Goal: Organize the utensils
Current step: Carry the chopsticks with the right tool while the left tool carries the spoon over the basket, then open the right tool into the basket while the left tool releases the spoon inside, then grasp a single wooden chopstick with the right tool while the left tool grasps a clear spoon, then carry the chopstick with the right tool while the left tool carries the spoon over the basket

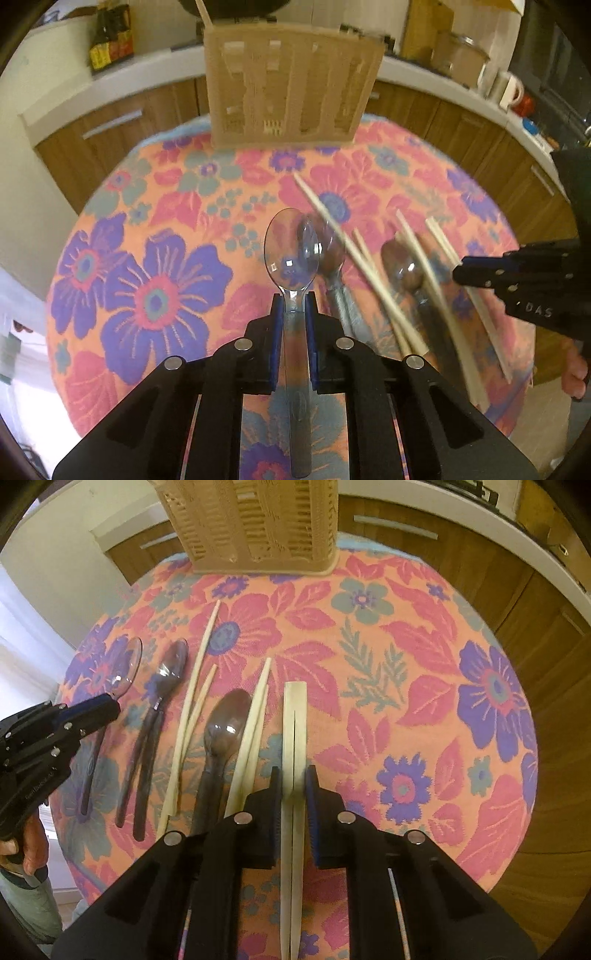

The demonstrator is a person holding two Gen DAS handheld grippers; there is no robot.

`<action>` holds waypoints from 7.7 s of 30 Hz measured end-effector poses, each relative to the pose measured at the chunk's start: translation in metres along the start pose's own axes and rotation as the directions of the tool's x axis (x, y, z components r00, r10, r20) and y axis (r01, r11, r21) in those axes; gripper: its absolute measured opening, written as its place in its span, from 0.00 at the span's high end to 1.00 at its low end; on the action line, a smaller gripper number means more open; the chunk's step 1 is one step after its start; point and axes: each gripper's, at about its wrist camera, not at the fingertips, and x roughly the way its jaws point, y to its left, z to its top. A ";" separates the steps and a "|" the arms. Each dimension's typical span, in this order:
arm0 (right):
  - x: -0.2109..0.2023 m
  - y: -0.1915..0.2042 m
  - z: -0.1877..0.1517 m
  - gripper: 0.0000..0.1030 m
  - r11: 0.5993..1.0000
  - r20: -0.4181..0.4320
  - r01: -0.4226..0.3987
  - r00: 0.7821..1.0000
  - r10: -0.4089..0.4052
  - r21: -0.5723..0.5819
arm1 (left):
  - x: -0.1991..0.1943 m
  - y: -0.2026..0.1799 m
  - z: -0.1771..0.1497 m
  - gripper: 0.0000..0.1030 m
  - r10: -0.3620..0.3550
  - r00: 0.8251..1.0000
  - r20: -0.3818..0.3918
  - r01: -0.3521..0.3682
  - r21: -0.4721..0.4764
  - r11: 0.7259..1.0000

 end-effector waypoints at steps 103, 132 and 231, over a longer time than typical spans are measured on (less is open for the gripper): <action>-0.069 0.013 0.043 0.58 0.998 0.331 -0.052 0.943 0.042 0.020 | -0.083 0.023 0.048 0.44 -0.124 0.921 0.371 0.140 -0.016 0.990; 0.016 0.017 -0.003 0.91 0.993 0.044 -0.084 0.996 0.081 0.083 | 0.031 -0.020 0.004 0.89 -0.093 0.986 -0.140 0.104 0.077 0.992; -0.122 -0.013 0.235 0.96 0.999 0.869 0.024 0.492 -0.053 0.048 | -0.017 0.014 0.247 0.91 -0.095 0.731 0.676 0.174 -0.050 0.983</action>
